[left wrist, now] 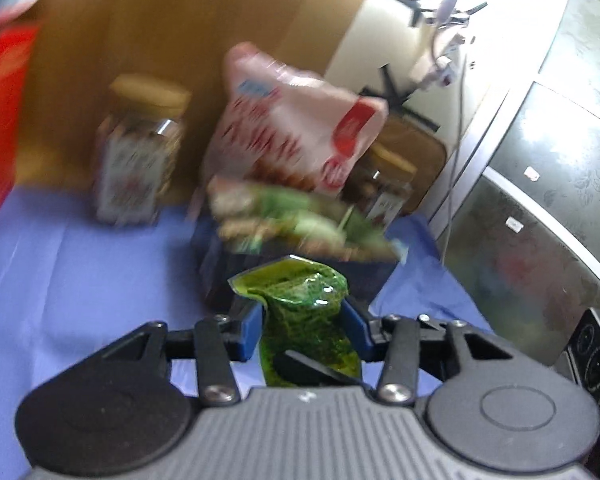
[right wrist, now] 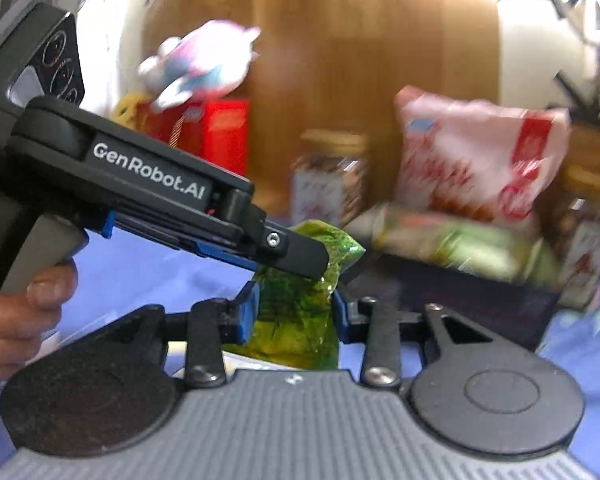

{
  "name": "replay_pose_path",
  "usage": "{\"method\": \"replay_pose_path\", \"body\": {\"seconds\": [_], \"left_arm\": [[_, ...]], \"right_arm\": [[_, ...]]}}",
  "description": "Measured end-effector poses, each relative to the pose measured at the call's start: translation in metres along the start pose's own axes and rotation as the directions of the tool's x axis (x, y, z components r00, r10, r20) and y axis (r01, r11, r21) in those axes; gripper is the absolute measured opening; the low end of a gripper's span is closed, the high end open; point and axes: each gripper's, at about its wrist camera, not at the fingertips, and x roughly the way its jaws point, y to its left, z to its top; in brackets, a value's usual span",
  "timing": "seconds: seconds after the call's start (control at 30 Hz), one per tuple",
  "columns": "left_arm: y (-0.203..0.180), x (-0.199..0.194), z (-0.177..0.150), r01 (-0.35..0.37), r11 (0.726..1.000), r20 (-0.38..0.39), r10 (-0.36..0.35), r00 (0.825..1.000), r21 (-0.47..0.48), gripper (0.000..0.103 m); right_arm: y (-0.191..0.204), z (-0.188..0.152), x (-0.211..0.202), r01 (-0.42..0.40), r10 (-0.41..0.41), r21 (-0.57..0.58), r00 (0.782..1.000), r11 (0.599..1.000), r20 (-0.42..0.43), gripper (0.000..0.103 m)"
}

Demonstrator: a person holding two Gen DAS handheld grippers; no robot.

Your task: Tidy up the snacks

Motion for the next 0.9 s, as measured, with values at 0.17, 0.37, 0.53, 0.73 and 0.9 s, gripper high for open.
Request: {"method": "replay_pose_path", "body": {"seconds": [0.17, 0.37, 0.53, 0.73, 0.9], "left_arm": [[-0.016, 0.049, 0.053, 0.003, 0.999, 0.032, -0.004, 0.999, 0.050, 0.044], [-0.012, 0.108, 0.070, -0.061, 0.997, 0.011, 0.061, 0.998, 0.056, 0.046], [0.001, 0.128, 0.065, -0.114, 0.993, -0.034, 0.115, 0.993, 0.030, 0.047], [0.003, 0.105, 0.058, -0.156, 0.988, -0.021, 0.156, 0.987, 0.023, 0.047], [-0.020, 0.064, 0.044, -0.191, 0.979, 0.018, 0.190, 0.982, 0.073, 0.049]], "right_arm": [[-0.050, 0.033, 0.024, 0.079, -0.080, 0.019, 0.996, 0.997, 0.036, 0.042], [-0.088, 0.033, 0.068, 0.134, -0.134, 0.056, 0.991, 0.989, -0.003, 0.045], [-0.096, 0.017, 0.084, 0.142, -0.140, 0.058, 0.990, 0.988, -0.034, 0.060], [-0.089, 0.013, 0.047, 0.153, -0.158, 0.132, 0.987, 0.979, 0.030, 0.066], [-0.083, -0.003, 0.000, 0.147, -0.165, 0.226, 0.984, 0.963, 0.061, 0.066]]}}
